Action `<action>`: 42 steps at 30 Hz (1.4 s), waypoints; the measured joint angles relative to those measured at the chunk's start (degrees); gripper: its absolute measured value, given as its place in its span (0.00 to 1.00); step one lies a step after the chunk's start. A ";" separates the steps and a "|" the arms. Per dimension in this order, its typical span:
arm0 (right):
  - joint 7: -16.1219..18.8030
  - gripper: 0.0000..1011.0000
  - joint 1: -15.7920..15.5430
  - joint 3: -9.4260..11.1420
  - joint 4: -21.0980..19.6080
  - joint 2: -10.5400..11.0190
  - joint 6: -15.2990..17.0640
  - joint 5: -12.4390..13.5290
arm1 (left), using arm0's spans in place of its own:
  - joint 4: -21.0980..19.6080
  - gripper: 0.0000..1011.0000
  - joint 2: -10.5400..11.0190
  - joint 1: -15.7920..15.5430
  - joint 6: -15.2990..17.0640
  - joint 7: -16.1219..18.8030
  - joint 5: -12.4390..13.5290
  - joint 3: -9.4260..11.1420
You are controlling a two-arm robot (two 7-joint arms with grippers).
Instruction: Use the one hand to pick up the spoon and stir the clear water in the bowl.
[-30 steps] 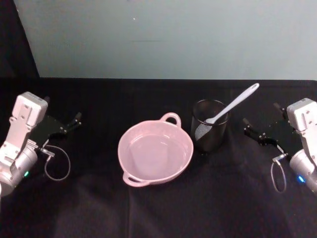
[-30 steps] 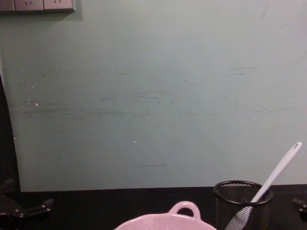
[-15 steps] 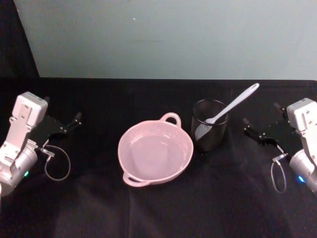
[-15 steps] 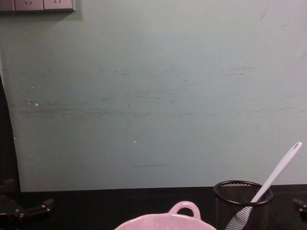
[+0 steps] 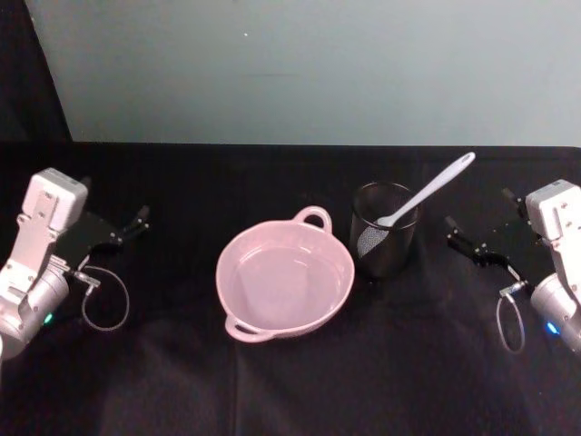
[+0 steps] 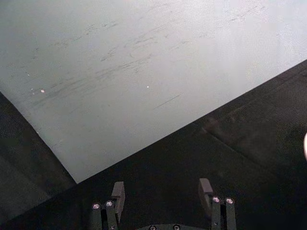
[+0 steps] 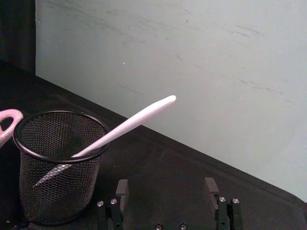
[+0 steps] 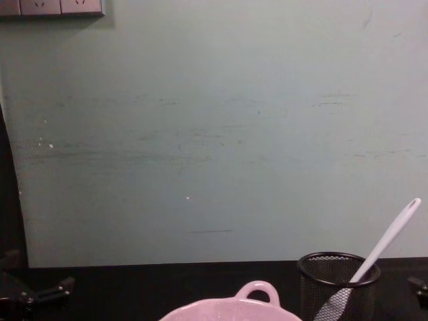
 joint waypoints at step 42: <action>11.59 0.99 -16.61 14.01 -12.58 -8.45 -5.52 30.31 | 0.00 1.00 0.00 0.00 0.00 0.00 0.00 0.00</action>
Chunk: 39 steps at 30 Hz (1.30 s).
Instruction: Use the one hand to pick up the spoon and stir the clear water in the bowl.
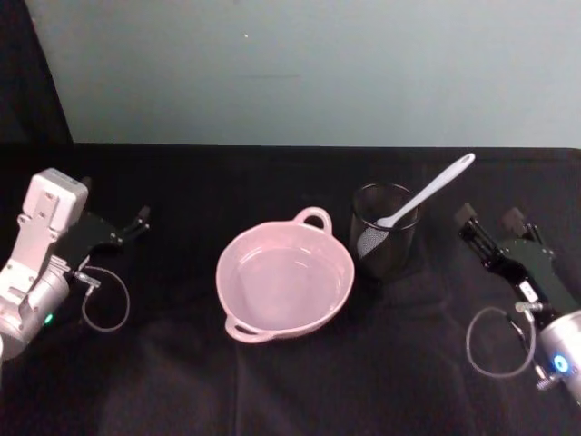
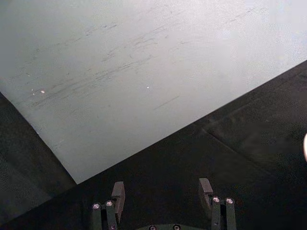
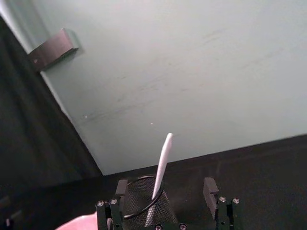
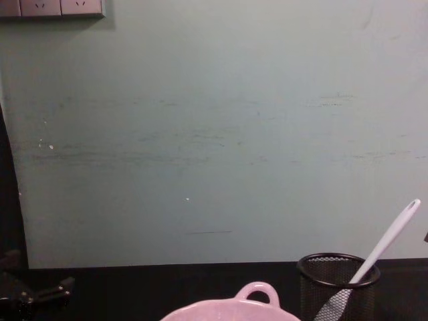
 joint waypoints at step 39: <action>0.34 0.99 9.13 2.24 8.65 -13.43 5.95 2.11 | 0.00 1.00 0.00 0.00 0.00 0.00 0.00 0.00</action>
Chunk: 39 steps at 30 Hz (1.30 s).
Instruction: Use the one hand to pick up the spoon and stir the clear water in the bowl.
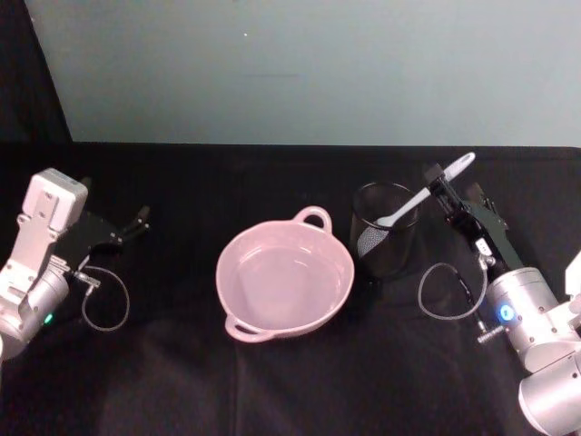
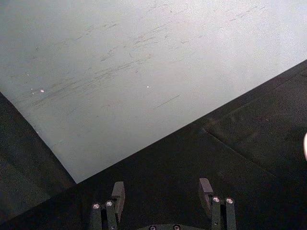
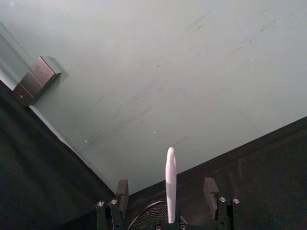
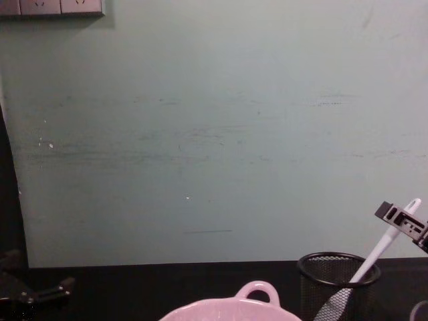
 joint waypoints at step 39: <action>-0.08 0.99 -0.16 -0.11 -0.22 0.20 -0.14 0.08 | 0.00 1.00 0.00 0.00 0.00 0.01 0.00 0.00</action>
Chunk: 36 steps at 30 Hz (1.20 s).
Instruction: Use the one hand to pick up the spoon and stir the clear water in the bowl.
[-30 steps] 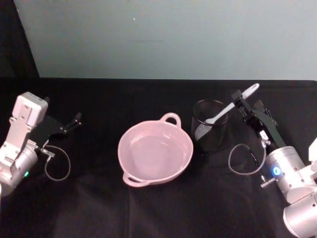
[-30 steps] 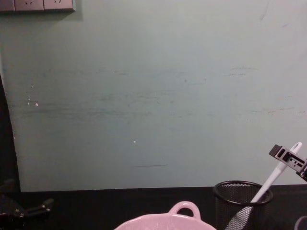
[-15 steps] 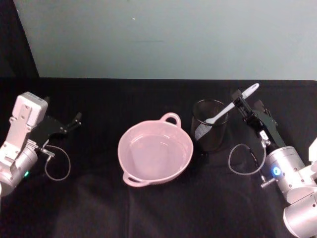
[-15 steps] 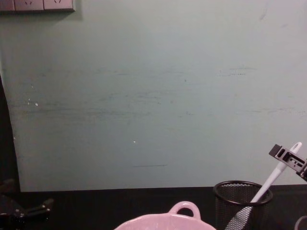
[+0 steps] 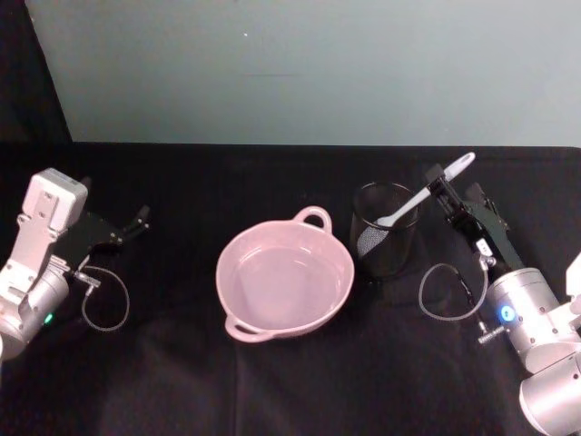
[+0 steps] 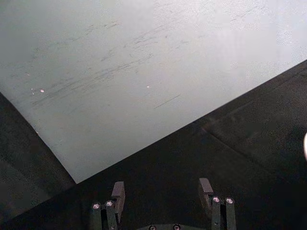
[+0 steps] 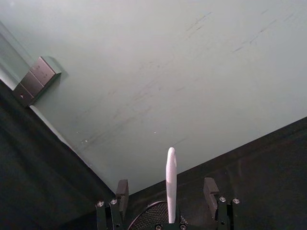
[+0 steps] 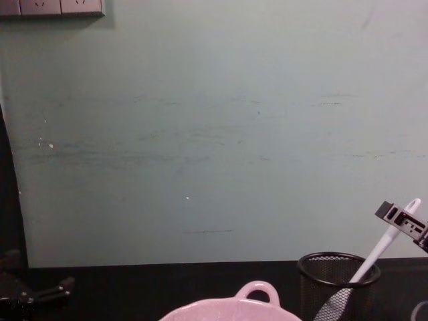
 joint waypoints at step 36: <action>-0.88 0.99 0.15 0.80 0.00 -1.44 0.84 -0.54 | 0.00 1.00 0.00 0.00 0.00 0.00 0.00 0.00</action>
